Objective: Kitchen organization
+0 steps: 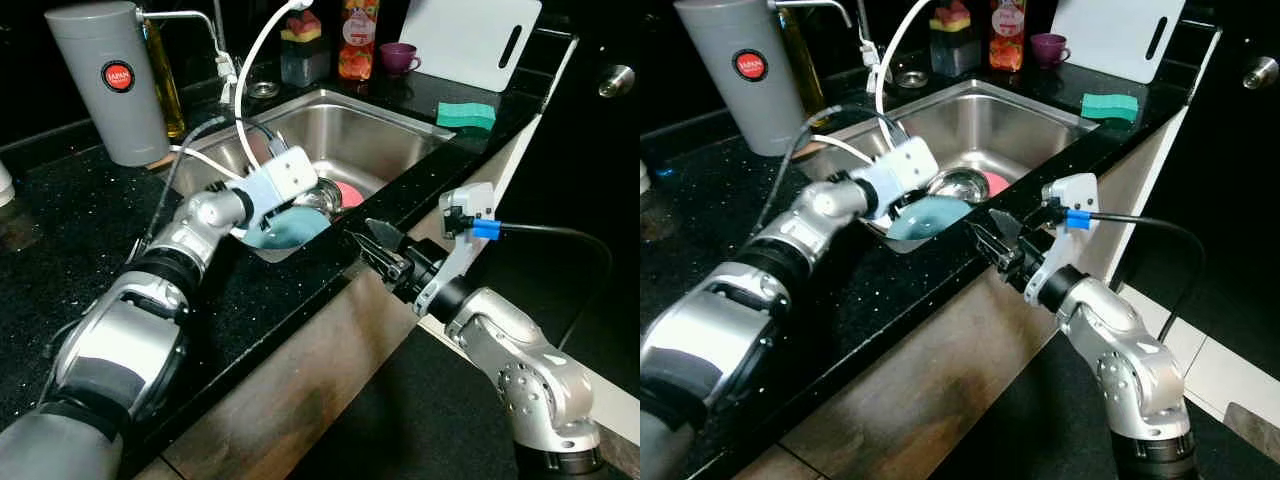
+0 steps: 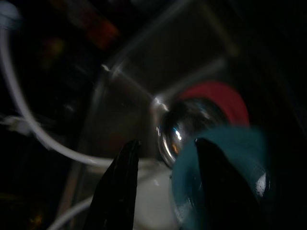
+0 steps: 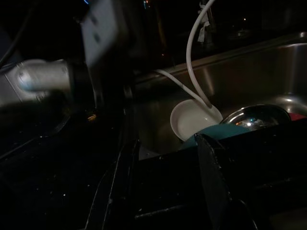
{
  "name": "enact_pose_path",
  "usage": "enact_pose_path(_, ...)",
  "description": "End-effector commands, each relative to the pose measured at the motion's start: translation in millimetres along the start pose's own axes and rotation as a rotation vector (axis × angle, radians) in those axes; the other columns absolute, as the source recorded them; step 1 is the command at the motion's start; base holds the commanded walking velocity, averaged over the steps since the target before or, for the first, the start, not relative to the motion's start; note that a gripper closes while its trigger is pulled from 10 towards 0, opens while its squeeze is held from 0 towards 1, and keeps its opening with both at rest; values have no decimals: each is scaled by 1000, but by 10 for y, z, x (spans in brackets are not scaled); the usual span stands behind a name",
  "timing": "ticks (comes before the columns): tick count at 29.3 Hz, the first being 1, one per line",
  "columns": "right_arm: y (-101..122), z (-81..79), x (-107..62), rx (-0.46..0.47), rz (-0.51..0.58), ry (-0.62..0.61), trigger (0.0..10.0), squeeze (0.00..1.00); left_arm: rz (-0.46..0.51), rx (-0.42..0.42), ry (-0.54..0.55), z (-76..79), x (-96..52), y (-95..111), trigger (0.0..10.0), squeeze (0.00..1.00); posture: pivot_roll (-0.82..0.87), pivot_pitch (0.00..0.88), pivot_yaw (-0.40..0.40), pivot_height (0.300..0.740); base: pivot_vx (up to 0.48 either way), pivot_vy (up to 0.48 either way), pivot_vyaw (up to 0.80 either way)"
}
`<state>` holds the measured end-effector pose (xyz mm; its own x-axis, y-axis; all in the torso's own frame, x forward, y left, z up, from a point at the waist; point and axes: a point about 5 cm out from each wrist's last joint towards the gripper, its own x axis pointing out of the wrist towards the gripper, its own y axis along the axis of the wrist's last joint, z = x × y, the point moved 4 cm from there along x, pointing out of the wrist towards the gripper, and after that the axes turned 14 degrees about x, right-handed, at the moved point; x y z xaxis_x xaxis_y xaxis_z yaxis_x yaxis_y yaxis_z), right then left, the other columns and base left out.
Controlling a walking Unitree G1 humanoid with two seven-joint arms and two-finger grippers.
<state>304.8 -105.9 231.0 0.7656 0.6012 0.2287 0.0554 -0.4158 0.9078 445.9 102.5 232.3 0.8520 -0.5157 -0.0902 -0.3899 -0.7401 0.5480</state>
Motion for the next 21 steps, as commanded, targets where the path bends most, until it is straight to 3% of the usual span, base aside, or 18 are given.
enact_pose_path(1, -9, -21, 25, 6, -7, 18, 10000, 0, 23, -38, 50, -141, -68, -20, 10000, 0, -24, 0, 34, 740, 0, 0, 0)
enact_pose_path(4, -22, -27, 55, 10, -11, 31, 10000, 0, 11, 67, 48, -176, -157, -100, 10000, 0, -8, 0, 24, 740, 0, 0, 0)
enact_pose_path(7, -32, -39, 73, 11, -15, 41, 10000, 0, 6, 117, 36, -171, -205, -144, 10000, 0, -6, 0, 23, 740, 0, 0, 0)
enact_pose_path(10, -35, -61, 87, 12, -15, 51, 10000, 0, 34, 14, 111, -339, -348, -181, 10000, 0, -2, 0, 20, 740, 0, 0, 0)
enact_pose_path(11, -35, -61, 87, 12, -15, 51, 10000, 0, 34, 14, 111, -339, -348, -181, 10000, 0, -2, 0, 20, 740, 0, 0, 0)
enact_pose_path(14, -41, -56, 82, 11, -19, 52, 10000, 0, -41, -88, 204, -456, -582, -376, 10000, 0, 15, 0, 9, 740, 0, 0, 0)
enact_pose_path(19, -66, -51, 91, 10, -33, 61, 10000, 0, -196, -138, 244, -333, -845, -663, 10000, 0, 36, 0, -1, 740, 0, 0, 0)
enact_pose_path(20, -79, -54, 98, 9, -40, 66, 10000, 0, -238, -189, 267, -281, -934, -723, 10000, 0, 44, 0, -5, 740, 0, 0, 0)
enact_pose_path(21, -112, -63, 105, -8, -62, 75, 10000, 0, -260, -292, 269, -176, -1016, -731, 10000, 0, 44, 0, -5, 740, 0, 0, 0)
